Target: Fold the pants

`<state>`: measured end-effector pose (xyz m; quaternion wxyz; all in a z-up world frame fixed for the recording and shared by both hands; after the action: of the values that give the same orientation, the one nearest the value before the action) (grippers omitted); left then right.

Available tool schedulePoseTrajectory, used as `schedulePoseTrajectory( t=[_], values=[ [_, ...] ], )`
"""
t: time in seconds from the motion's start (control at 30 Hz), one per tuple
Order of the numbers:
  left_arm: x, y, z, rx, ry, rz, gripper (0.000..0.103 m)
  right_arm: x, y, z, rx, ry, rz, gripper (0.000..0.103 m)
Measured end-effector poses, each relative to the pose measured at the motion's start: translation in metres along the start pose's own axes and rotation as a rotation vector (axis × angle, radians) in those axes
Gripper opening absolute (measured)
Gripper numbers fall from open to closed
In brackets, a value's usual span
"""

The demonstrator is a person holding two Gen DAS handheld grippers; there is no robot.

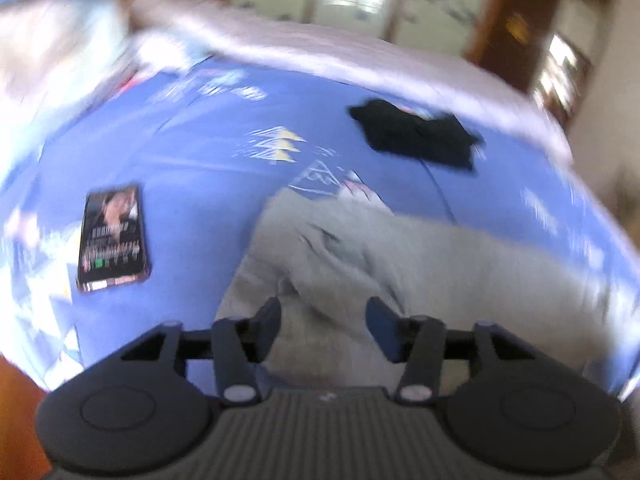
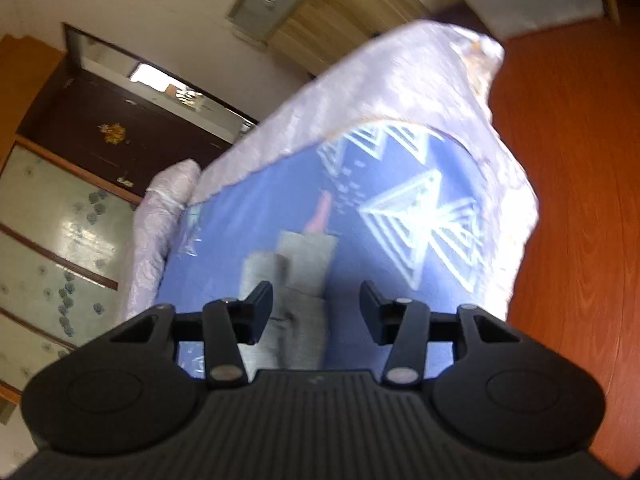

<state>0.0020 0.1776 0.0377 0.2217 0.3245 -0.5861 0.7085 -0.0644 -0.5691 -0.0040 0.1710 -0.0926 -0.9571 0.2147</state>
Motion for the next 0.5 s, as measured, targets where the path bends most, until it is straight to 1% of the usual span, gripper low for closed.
schedulePoseTrajectory(
  t=[0.03, 0.1, 0.13, 0.17, 0.2, 0.23, 0.27, 0.3, 0.33, 0.37, 0.4, 0.43, 0.5],
  values=[
    [-0.003, -0.006, -0.001, 0.039, 0.020, -0.007, 0.052, -0.002, 0.001, -0.004, 0.017, -0.014, -0.009, 0.051],
    [-0.014, -0.016, 0.004, 0.091, 0.058, -0.039, 0.069, -0.004, 0.013, -0.019, 0.069, -0.043, -0.044, 0.051],
    [-0.023, -0.020, 0.008, 0.109, 0.060, -0.077, 0.090, 0.000, 0.021, -0.024, 0.092, -0.056, -0.066, 0.051],
    [-0.035, -0.022, 0.010, 0.128, 0.045, -0.117, 0.093, -0.003, 0.030, -0.033, 0.118, -0.072, -0.095, 0.051],
    [-0.045, -0.024, 0.012, 0.147, 0.034, -0.151, 0.092, -0.002, 0.041, -0.037, 0.141, -0.090, -0.124, 0.051],
    [-0.056, -0.024, 0.015, 0.165, 0.036, -0.184, 0.086, -0.006, 0.050, -0.040, 0.163, -0.106, -0.154, 0.051],
    [-0.065, -0.024, 0.016, 0.187, 0.035, -0.215, 0.072, -0.011, 0.062, -0.049, 0.196, -0.124, -0.195, 0.051],
    [-0.074, -0.023, 0.016, 0.219, 0.039, -0.248, 0.061, -0.014, 0.075, -0.056, 0.241, -0.135, -0.239, 0.051],
    [-0.081, -0.018, 0.016, 0.248, 0.045, -0.276, 0.032, -0.017, 0.089, -0.063, 0.299, -0.140, -0.281, 0.051],
    [-0.086, -0.015, 0.014, 0.277, 0.051, -0.299, 0.009, -0.018, 0.101, -0.068, 0.352, -0.141, -0.311, 0.051],
    [-0.085, -0.013, 0.012, 0.299, 0.054, -0.307, 0.009, -0.019, 0.110, -0.071, 0.400, -0.137, -0.334, 0.051],
    [-0.081, -0.010, 0.009, 0.305, 0.052, -0.290, 0.009, -0.021, 0.119, -0.072, 0.445, -0.129, -0.355, 0.051],
    [-0.058, -0.010, 0.007, 0.272, 0.040, -0.232, 0.007, -0.023, 0.133, -0.076, 0.492, -0.129, -0.395, 0.051]
  ],
)
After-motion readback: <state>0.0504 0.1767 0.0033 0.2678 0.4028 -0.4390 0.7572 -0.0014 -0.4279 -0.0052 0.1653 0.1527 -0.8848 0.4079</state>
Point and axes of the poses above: each gripper's, at about its wrist camera, not at the fingertips, and x roughly against the way its jaws point, z to its right, y to its underside, the point moved 8 cm from there along -x, roughly the way its jaws point, and after that the axes turned 14 degrees about -y, right-handed, at the moved point
